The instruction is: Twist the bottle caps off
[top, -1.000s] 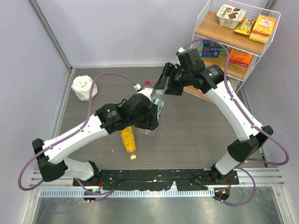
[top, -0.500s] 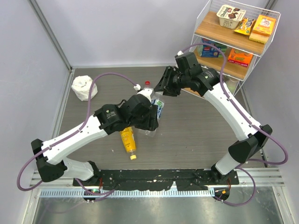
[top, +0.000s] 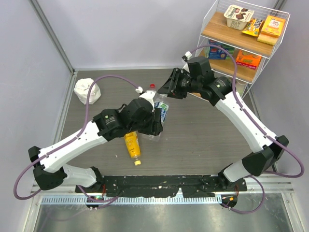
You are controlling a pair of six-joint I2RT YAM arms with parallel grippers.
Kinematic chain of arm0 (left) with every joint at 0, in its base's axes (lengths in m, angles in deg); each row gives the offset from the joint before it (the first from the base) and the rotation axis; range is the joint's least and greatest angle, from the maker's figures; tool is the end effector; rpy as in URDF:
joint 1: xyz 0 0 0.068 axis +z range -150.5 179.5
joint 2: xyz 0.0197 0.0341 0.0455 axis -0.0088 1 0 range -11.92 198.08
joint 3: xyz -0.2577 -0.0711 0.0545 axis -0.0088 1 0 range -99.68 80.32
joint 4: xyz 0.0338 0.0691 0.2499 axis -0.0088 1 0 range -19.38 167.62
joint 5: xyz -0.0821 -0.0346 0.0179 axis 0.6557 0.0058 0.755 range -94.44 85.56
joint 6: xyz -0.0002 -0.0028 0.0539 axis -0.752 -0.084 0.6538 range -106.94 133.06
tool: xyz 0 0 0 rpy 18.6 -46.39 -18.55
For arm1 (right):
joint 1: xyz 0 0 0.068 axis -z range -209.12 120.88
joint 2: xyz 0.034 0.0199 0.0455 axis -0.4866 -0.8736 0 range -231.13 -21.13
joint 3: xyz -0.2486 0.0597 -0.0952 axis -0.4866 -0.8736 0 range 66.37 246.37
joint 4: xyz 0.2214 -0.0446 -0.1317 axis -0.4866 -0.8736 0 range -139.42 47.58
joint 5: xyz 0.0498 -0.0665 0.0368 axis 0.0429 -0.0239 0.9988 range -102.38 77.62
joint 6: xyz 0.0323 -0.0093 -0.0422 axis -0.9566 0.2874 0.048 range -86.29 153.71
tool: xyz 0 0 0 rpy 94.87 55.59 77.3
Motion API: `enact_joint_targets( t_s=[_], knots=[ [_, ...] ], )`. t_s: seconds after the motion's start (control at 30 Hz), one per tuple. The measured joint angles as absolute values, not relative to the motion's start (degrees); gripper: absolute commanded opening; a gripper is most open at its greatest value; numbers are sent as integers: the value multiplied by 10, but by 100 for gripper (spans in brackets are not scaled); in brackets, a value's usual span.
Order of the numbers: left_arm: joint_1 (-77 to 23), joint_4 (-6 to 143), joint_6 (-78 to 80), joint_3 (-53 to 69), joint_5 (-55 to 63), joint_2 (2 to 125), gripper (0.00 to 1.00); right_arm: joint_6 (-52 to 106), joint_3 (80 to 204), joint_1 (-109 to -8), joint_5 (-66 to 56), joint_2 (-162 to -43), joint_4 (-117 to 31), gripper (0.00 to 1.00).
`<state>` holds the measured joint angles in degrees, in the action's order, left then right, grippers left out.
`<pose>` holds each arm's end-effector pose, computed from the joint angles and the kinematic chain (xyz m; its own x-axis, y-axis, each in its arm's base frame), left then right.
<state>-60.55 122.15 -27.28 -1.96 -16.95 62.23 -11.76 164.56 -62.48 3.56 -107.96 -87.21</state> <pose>0.1370 -0.2222 0.3868 -0.7581 0.0500 -0.6503 0.3629 0.8608 -0.3569 0.2653 0.1863 0.4245 -0.8361 0.2702 -0.4774 -0.1771 0.6907 0.7011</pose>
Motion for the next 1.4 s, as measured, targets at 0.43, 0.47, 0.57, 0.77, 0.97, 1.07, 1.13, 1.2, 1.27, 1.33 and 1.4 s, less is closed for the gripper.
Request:
enact_joint_targets(
  t_s=[0.43, 0.47, 0.57, 0.77, 0.97, 1.07, 1.13, 1.2, 1.27, 1.33, 1.4],
  knots=[
    [-610, 1113, -272, 28, -110, 538, 0, -139, 1453, -576, 211, -936, -555, 2],
    [-610, 1105, -272, 31, -106, 535, 0, -146, 1446, -570, 227, -934, -534, 2],
    [-610, 1066, -272, 44, -90, 524, 0, -181, 1422, -549, 292, -933, -441, 2],
    [-610, 989, -271, 77, -52, 495, 0, -287, 1391, -526, 396, -948, -237, 2],
    [-610, 959, -270, 85, -31, 478, 0, -365, 1398, -523, 458, -975, -101, 2],
    [-610, 955, -270, 86, -26, 478, 0, -371, 1401, -518, 471, -979, -92, 17],
    [-610, 955, -270, 87, -24, 479, 0, -368, 1401, -514, 475, -979, -100, 30],
    [-610, 954, -270, 90, -23, 480, 0, -358, 1402, -510, 477, -979, -117, 45],
    [-609, 955, -270, 94, -23, 481, 0, -348, 1404, -506, 476, -979, -140, 63],
    [-609, 966, -270, 99, -22, 482, 0, -342, 1410, -502, 471, -979, -160, 81],
    [-609, 982, -270, 107, -22, 486, 0, -334, 1419, -498, 465, -976, -177, 94]
  ],
)
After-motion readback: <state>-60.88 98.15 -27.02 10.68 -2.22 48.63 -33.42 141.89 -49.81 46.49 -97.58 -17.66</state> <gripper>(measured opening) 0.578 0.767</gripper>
